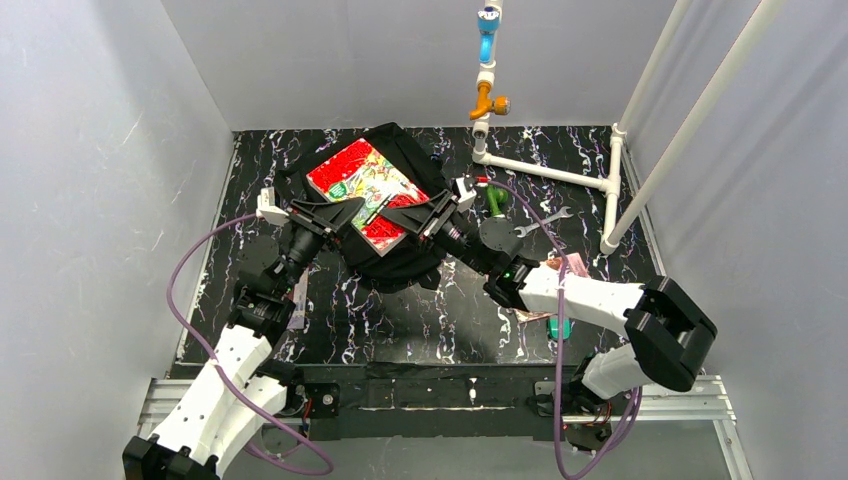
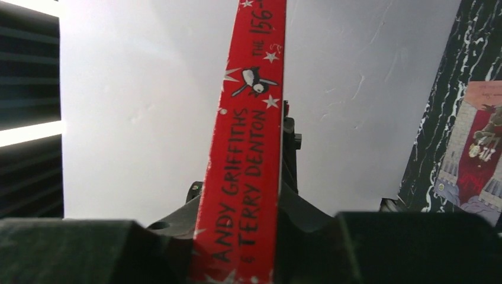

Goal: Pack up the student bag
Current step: Pick up the book from the center of the board, then place the book in the student bag.

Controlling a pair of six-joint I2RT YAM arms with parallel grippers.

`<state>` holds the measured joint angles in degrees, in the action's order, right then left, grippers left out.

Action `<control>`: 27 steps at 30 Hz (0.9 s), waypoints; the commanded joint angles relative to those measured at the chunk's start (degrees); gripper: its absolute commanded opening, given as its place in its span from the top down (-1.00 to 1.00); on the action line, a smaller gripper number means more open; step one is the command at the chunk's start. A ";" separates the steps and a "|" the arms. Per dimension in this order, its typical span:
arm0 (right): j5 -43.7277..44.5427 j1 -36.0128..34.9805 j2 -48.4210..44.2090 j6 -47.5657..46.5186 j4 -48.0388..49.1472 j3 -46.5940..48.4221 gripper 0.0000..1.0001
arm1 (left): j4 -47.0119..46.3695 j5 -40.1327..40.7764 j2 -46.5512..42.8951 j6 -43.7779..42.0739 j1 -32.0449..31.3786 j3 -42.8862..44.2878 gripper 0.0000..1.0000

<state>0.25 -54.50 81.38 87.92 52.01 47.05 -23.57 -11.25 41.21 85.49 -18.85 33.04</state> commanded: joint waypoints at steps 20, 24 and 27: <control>22.76 16.00 -41.58 -45.92 -86.53 1.80 0.97 | 54.97 -4.37 28.85 -67.69 -4.28 28.23 -0.78; 20.71 16.00 -43.16 -45.77 -88.08 2.37 0.97 | 57.58 -2.03 42.53 -78.75 -11.02 38.39 -0.79; 17.21 16.00 -44.39 -46.21 -87.82 2.11 0.97 | 61.31 0.83 51.84 -86.65 -15.81 46.38 -0.73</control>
<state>19.62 -38.26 39.55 44.77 -36.62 46.06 30.13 -13.67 84.68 15.29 -29.10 70.83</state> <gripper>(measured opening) 0.307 0.881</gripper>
